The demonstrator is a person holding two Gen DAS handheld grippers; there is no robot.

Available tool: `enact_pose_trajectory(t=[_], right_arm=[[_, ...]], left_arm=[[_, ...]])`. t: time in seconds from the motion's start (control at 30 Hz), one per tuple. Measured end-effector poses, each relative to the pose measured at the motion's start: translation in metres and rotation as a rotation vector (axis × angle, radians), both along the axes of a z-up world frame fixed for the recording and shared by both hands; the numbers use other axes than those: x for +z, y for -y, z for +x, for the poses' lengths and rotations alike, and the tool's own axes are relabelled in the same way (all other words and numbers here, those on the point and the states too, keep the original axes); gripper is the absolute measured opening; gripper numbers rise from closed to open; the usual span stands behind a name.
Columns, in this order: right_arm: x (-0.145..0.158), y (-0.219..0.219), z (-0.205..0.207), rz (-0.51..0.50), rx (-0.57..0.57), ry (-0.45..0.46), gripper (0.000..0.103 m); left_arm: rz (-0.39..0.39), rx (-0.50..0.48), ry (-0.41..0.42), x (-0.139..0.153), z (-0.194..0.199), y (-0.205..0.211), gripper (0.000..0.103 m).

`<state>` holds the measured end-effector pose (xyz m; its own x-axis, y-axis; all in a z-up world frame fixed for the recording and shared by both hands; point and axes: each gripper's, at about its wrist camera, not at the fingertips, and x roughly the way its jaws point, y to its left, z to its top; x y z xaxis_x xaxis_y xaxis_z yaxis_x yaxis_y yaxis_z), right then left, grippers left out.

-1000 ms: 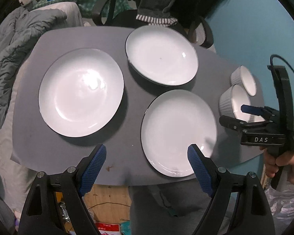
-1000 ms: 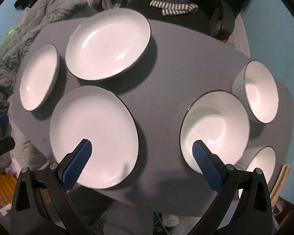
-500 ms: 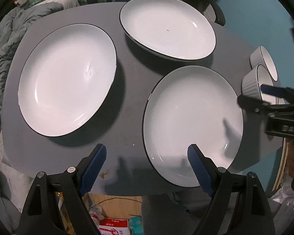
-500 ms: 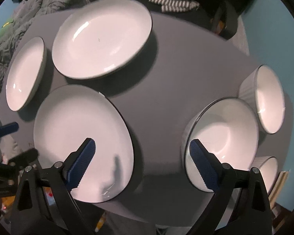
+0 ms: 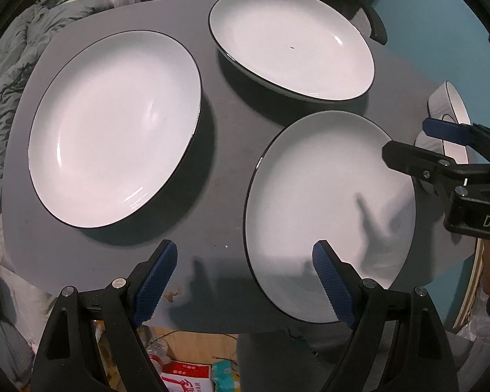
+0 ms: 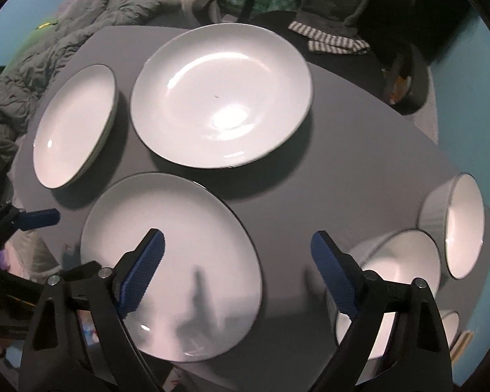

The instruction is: Organize plates and bowls

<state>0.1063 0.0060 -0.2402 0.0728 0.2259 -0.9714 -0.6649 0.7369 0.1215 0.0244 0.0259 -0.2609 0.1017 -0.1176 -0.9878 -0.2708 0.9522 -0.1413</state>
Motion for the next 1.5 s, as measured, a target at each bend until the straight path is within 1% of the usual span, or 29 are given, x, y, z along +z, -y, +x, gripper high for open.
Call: enact_pose_trajectory(t=[0.03, 0.13, 0.27, 0.37, 0.47, 0.53, 0.57, 0.6, 0.63, 0.67, 0.7, 0.77, 0.83, 0.87, 1.03, 1.2, 1.3, 1.33, 1.37, 1.5], right_arm=[[-0.001, 0.0, -0.002, 0.003, 0.009, -0.004, 0.09], [-0.008, -0.005, -0.002, -0.007, 0.043, -0.025, 0.082], [-0.021, -0.009, 0.0, -0.004, 0.066, -0.1, 0.071], [-0.029, -0.004, 0.003, 0.009, 0.04, -0.157, 0.058], [-0.031, 0.006, 0.007, 0.014, 0.0, -0.183, 0.047], [-0.033, 0.011, 0.009, 0.016, -0.014, -0.213, 0.045], [-0.036, 0.015, 0.01, 0.02, -0.021, -0.243, 0.045], [-0.038, 0.018, 0.011, 0.021, -0.024, -0.262, 0.044], [-0.042, 0.022, 0.011, 0.018, -0.028, -0.279, 0.041], [-0.043, 0.023, 0.009, 0.01, -0.028, -0.274, 0.035], [-0.044, 0.024, 0.009, 0.003, -0.022, -0.265, 0.032], [-0.046, 0.024, 0.007, -0.005, -0.006, -0.254, 0.032], [-0.048, 0.024, 0.007, -0.016, -0.005, -0.252, 0.028], [-0.048, 0.023, 0.007, -0.038, -0.008, -0.249, 0.029], [-0.048, 0.021, 0.007, -0.018, 0.016, -0.239, 0.03], [-0.049, 0.016, 0.011, -0.025, 0.013, -0.269, 0.03], [-0.051, 0.012, 0.016, -0.03, 0.011, -0.283, 0.03], [-0.051, 0.013, 0.019, -0.031, 0.008, -0.288, 0.03], [-0.057, 0.012, 0.025, -0.032, 0.001, -0.292, 0.03], [-0.058, 0.014, 0.034, -0.04, 0.005, -0.303, 0.03]], left_arm=[[-0.001, 0.005, -0.002, -0.001, 0.0, -0.001, 0.086], [-0.008, 0.018, -0.005, -0.003, 0.001, -0.003, 0.086], [-0.014, 0.018, -0.006, -0.007, 0.0, -0.006, 0.086], [-0.018, 0.017, -0.012, -0.01, -0.001, -0.005, 0.086], [-0.02, 0.017, -0.022, -0.009, 0.002, -0.007, 0.086], [-0.03, 0.021, -0.022, -0.011, 0.001, -0.005, 0.086], [-0.034, 0.024, -0.021, -0.012, 0.001, -0.005, 0.086], [-0.038, 0.03, -0.023, -0.013, 0.001, -0.006, 0.086], [-0.041, 0.034, -0.026, -0.014, 0.003, -0.006, 0.082], [-0.047, 0.038, -0.032, -0.016, 0.004, -0.008, 0.079], [-0.054, 0.044, -0.044, -0.018, 0.005, -0.009, 0.076], [-0.061, 0.056, -0.053, -0.02, 0.005, -0.01, 0.074], [-0.079, 0.067, -0.058, -0.022, 0.007, -0.013, 0.067], [-0.084, 0.069, -0.063, -0.023, 0.008, -0.014, 0.066], [-0.08, 0.067, -0.08, -0.027, 0.012, -0.017, 0.066], [-0.087, 0.075, -0.087, -0.032, 0.015, -0.022, 0.061], [-0.087, 0.086, -0.085, -0.033, 0.017, -0.025, 0.061], [-0.084, 0.088, -0.085, -0.036, 0.018, -0.015, 0.061], [-0.082, 0.088, -0.084, -0.037, 0.019, -0.016, 0.061], [-0.088, 0.092, -0.089, -0.036, 0.016, -0.013, 0.06]])
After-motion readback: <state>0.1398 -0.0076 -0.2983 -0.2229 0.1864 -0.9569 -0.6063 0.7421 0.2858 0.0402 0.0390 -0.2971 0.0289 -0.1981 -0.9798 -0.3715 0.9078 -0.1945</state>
